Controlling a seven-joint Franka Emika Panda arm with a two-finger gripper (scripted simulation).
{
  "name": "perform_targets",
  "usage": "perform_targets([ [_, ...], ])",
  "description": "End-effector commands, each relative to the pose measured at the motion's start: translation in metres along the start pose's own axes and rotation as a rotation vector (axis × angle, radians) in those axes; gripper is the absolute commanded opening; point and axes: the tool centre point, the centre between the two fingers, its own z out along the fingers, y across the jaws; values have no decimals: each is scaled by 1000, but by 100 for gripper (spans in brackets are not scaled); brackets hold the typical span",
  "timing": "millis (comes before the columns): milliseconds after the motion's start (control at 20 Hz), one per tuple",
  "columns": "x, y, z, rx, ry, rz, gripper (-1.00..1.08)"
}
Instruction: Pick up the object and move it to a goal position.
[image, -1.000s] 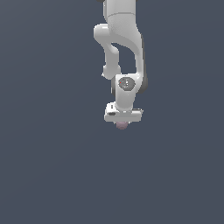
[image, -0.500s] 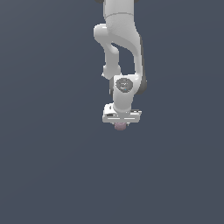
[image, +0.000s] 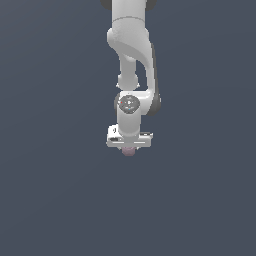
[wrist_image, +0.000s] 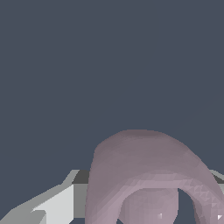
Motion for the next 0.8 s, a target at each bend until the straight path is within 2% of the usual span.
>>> perform_targets([
  [0, 14, 16, -2, 0, 0, 0, -100],
  [750, 92, 96, -9, 0, -1, 0, -100],
])
